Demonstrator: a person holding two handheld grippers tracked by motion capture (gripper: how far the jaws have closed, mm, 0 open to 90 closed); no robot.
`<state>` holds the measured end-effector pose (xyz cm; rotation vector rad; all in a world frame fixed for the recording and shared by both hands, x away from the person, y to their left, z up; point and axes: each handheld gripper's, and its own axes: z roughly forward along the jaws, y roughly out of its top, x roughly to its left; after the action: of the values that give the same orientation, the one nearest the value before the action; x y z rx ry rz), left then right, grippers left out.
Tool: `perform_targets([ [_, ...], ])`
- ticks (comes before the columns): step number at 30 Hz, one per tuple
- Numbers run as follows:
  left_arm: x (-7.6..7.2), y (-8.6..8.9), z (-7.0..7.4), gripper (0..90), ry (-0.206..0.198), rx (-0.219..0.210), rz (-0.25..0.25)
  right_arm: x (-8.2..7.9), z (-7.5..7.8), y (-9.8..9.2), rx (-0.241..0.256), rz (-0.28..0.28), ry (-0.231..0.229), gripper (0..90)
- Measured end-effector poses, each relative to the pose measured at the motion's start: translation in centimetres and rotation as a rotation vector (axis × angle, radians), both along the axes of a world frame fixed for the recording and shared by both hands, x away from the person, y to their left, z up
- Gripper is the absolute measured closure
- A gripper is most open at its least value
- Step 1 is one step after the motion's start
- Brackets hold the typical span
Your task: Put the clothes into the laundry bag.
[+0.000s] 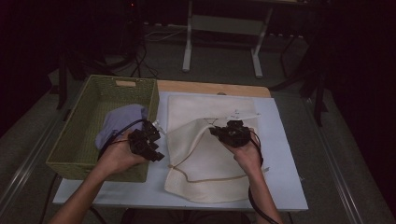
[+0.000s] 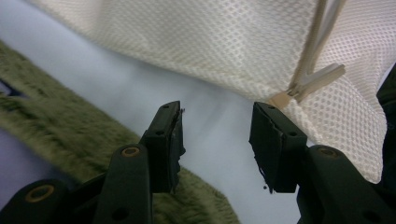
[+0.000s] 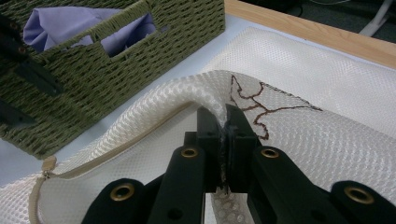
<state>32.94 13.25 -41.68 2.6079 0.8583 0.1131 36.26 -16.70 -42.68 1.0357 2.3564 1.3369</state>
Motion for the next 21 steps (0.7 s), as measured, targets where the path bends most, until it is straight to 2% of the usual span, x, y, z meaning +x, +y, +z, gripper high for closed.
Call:
perform_targets([
  [9, 0.7, 0.8, 0.8, 52.8, 0.03, 0.048, -0.016, 0.1, 0.0, 0.1, 0.005, -0.004, 0.002, 86.7],
  [13, 0.9, 1.3, 1.0, 52.0, 0.051, 0.021, -0.039, 0.2, 0.1, 0.1, 0.004, -0.005, -0.003, 86.7],
  [21, 0.7, 1.8, 2.0, 52.1, 0.037, 0.011, -0.041, 0.2, 0.1, 0.2, 0.005, -0.005, 0.0, 86.7],
])
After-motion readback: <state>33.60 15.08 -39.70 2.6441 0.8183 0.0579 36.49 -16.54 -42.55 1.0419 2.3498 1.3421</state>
